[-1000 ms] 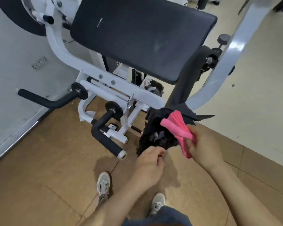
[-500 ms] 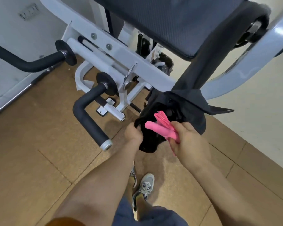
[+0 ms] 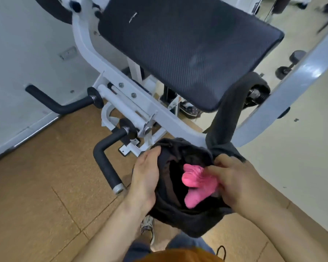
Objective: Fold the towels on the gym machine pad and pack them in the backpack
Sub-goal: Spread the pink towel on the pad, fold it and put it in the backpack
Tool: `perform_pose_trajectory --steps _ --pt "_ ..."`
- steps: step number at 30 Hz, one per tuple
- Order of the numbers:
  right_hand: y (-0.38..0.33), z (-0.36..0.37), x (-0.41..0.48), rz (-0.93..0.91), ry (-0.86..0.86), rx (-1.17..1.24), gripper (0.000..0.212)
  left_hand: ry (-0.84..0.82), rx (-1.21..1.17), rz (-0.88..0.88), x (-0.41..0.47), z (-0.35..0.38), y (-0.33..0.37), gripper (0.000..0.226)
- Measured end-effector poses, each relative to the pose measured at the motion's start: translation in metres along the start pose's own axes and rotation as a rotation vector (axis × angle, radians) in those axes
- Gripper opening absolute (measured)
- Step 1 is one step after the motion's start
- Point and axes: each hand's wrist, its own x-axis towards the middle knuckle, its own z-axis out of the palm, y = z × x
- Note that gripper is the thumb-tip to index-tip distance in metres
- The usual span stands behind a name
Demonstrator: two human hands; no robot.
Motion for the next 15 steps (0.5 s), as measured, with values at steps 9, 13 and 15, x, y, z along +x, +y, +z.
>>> perform_pose_trajectory --steps 9,13,15 --pt "0.0 -0.055 0.013 0.063 0.185 0.906 0.02 0.207 -0.045 0.07 -0.052 0.03 0.043 0.02" --pt "0.012 -0.014 0.015 0.002 0.48 0.45 0.015 0.213 -0.007 0.108 -0.068 0.035 0.056 0.013" --pt "0.022 -0.007 0.01 -0.136 0.508 0.268 0.021 0.206 0.015 0.116 -0.076 0.039 0.059 0.012"
